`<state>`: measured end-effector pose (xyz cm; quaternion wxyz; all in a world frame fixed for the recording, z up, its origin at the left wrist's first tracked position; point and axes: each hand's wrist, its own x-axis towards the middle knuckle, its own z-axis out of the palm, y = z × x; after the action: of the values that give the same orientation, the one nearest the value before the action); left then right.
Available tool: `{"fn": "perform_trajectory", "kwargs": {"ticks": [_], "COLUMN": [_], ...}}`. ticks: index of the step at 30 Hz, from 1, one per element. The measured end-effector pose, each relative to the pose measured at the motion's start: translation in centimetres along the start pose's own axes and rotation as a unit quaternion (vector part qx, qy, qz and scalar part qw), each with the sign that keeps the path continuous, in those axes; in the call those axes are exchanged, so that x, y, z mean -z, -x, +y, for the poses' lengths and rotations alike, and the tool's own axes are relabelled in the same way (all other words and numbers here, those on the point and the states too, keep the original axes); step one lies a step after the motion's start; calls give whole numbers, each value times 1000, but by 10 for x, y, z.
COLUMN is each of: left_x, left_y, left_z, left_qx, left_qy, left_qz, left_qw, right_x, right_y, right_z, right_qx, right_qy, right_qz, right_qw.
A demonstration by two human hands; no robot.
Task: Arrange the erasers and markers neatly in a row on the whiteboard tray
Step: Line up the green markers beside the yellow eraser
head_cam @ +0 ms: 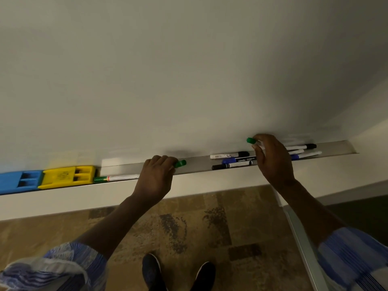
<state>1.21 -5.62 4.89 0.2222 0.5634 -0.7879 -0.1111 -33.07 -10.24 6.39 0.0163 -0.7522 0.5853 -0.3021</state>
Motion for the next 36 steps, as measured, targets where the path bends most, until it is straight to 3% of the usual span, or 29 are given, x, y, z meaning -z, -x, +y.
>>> {"fn": "perform_trajectory", "kwargs": {"ticks": [3, 6, 12, 15, 17, 22, 27, 31, 36], "left_x": [15, 30, 55, 62, 64, 68, 70, 67, 60], "left_y": [1, 4, 11, 18, 23, 35, 45, 51, 53], "left_z": [2, -3, -22, -37, -49, -89, -125, -137, -142], "left_qx": [49, 126, 247, 271, 286, 326, 338, 293, 211], "left_qy": [88, 225, 511, 566, 571, 515, 385, 277, 137], "left_qz": [40, 56, 69, 86, 103, 136, 113, 87, 62], "left_qw": [994, 964, 820, 774, 763, 781, 851, 911, 966], "right_x": [2, -5, -46, -63, -74, -98, -113, -125, -142], "right_y": [-2, -2, -1, 1, 2, 0, -4, -8, -1], "right_z": [-30, -65, -121, -144, -156, -181, -204, -222, -241], "right_qx": [-46, -111, -199, -200, -192, -176, -54, 1, -4], "right_qy": [-111, -251, -418, -457, -443, -370, -226, -103, -40], "right_qz": [22, -1, -78, -108, -132, -174, -158, -142, -165], "right_qw": [992, 961, 883, 860, 866, 895, 960, 985, 986]}}
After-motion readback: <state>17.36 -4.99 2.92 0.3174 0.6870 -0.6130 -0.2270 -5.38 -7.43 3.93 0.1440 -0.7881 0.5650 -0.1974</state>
